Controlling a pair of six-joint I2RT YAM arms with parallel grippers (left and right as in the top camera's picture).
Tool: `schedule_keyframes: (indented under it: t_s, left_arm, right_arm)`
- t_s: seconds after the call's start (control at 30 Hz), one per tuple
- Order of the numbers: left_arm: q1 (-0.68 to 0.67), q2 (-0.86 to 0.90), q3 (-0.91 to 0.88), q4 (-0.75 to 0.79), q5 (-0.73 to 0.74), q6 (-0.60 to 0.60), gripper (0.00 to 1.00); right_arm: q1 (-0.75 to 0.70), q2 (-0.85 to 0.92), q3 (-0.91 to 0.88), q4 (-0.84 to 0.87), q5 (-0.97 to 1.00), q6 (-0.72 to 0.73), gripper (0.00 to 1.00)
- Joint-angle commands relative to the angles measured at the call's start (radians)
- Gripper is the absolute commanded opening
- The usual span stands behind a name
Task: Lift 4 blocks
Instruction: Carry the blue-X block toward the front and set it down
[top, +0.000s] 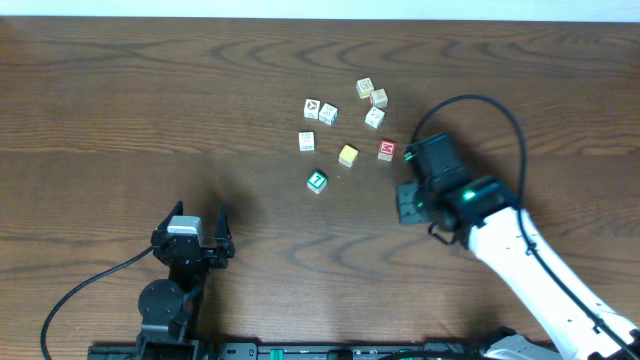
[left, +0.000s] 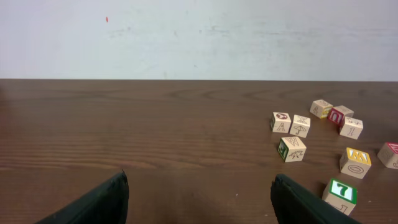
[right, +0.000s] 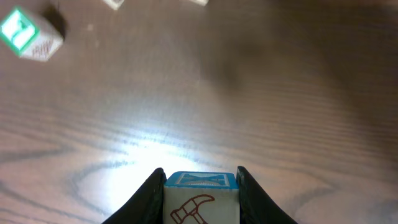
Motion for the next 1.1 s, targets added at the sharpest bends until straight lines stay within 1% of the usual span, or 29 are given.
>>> schedule_keyframes:
  t_s: [0.0, 0.17, 0.3, 0.5, 0.67, 0.77, 0.87, 0.93, 1.07]
  left_arm:
    - [-0.002, -0.004, -0.011, -0.045, -0.016, -0.005, 0.73]
    - [-0.002, -0.004, -0.011, -0.045, -0.016, -0.005, 0.73]
    - [-0.002, -0.004, -0.011, -0.045, -0.016, -0.005, 0.73]
    - [-0.002, -0.004, -0.011, -0.045, -0.016, -0.005, 0.73]
    - [-0.002, -0.004, -0.011, -0.045, -0.016, -0.005, 0.73]
    - [-0.002, -0.004, -0.011, -0.045, -0.016, -0.005, 0.73]
    - [-0.002, -0.004, -0.011, -0.045, -0.016, -0.005, 0.73]
    - [-0.002, -0.004, -0.011, -0.045, -0.016, -0.005, 0.73]
    - [-0.002, -0.004, -0.011, -0.045, -0.016, -0.005, 0.73]
  right_arm:
    - [0.100, -0.008, 0.006, -0.027, 0.145, 0.088, 0.01]
    - [0.239, -0.023, 0.006, -0.072, 0.232, 0.149, 0.01]
    - [0.306, -0.053, 0.006, -0.059, 0.306, 0.150, 0.01]
    - [0.255, -0.049, -0.007, 0.092, 0.298, 0.130, 0.06]
    - [0.183, -0.013, -0.051, 0.237, 0.163, 0.141, 0.08]
    - [0.153, 0.033, -0.091, 0.301, 0.108, 0.188, 0.08]
    - [0.147, 0.091, -0.117, 0.315, 0.069, 0.245, 0.04]
    - [0.153, 0.132, -0.124, 0.314, 0.029, 0.252, 0.02]
    - [0.180, 0.204, -0.125, 0.308, -0.001, 0.288, 0.01]
